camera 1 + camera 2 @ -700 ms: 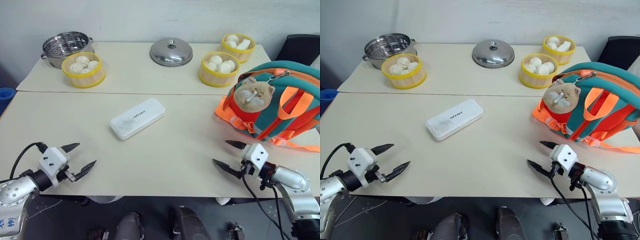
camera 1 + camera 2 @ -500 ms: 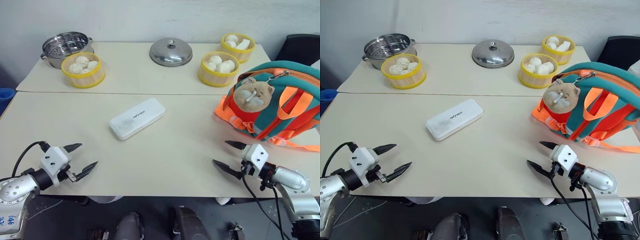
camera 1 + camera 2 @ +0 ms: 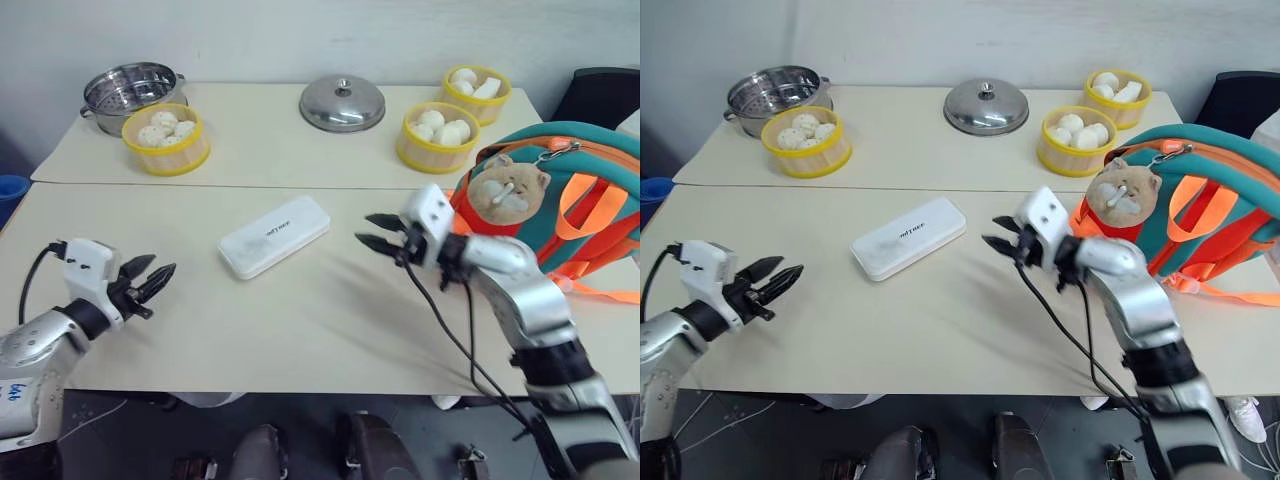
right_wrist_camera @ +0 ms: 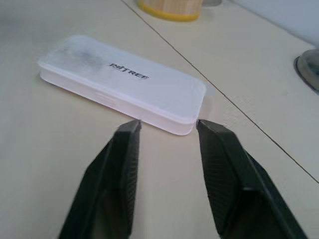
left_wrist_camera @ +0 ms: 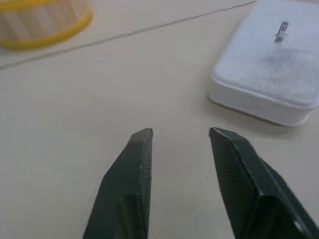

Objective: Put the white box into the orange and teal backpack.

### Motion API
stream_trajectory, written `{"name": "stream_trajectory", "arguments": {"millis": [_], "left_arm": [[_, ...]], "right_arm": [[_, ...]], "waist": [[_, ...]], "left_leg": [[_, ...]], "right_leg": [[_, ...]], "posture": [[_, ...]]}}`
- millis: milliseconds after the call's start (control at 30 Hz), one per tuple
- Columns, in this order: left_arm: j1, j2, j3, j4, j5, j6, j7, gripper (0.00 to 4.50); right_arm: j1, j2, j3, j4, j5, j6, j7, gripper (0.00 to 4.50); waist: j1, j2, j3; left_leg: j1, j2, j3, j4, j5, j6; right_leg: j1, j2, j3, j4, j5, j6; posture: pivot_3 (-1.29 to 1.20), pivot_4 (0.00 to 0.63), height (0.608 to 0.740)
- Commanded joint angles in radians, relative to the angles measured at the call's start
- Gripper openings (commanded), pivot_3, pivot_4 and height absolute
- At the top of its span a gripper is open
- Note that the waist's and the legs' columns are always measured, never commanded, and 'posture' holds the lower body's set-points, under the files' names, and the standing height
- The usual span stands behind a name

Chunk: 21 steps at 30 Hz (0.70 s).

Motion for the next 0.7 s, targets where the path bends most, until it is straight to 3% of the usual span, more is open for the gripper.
{"name": "stream_trajectory", "arguments": {"millis": [33, 67, 100, 467, 700], "left_arm": [[-0.081, -0.046, -0.023, -0.06, -0.005, 0.107, 0.122, 0.7], [-0.098, -0.063, -0.03, -0.062, -0.005, 0.124, 0.14, 0.35], [-0.115, -0.081, -0.034, -0.064, -0.006, 0.155, 0.166, 0.02], [-0.17, -0.196, -0.051, -0.109, -0.033, 0.327, 0.276, 0.01], [-0.195, -0.223, -0.106, -0.117, -0.027, 0.31, 0.263, 0.01]], "right_arm": [[-0.137, 0.088, 0.039, 0.193, -0.117, 0.021, -0.132, 0.37], [-0.173, 0.121, 0.042, 0.264, -0.141, 0.007, -0.164, 0.01], [-0.207, 0.154, 0.043, 0.334, -0.154, -0.015, -0.184, 0.0], [-0.464, 0.332, 0.011, 0.927, -0.246, -0.288, -0.227, 0.0], [-0.462, 0.363, 0.01, 1.055, -0.266, -0.399, -0.145, 0.0]], "waist": [[0.002, -0.001, -0.001], [0.003, -0.002, -0.001], [0.003, -0.002, -0.001], [-0.013, -0.002, -0.001], [-0.021, -0.002, -0.001]], "left_leg": [[0.0, 0.0, 0.0, 0.0, 0.0, 0.0], [-0.001, 0.0, -0.001, 0.0, 0.0, 0.0], [-0.001, 0.0, -0.001, 0.0, 0.0, -0.001], [-0.002, 0.001, 0.002, 0.0, 0.002, -0.003], [-0.001, 0.001, 0.001, 0.0, 0.004, -0.004]], "right_leg": [[0.0, 0.0, 0.0, 0.0, 0.0, 0.0], [0.0, 0.0, -0.001, 0.0, 0.0, 0.0], [0.0, 0.0, -0.001, 0.001, 0.0, 0.0], [-0.003, 0.002, 0.001, 0.001, 0.0, 0.0], [-0.002, 0.002, 0.0, 0.002, 0.0, 0.0]], "posture": [[0.0, 0.15, 0.74], [0.0, 0.15, 0.74], [0.0, 0.15, 0.74], [0.0, 0.15, 0.74], [0.0, 0.15, 0.74]]}}
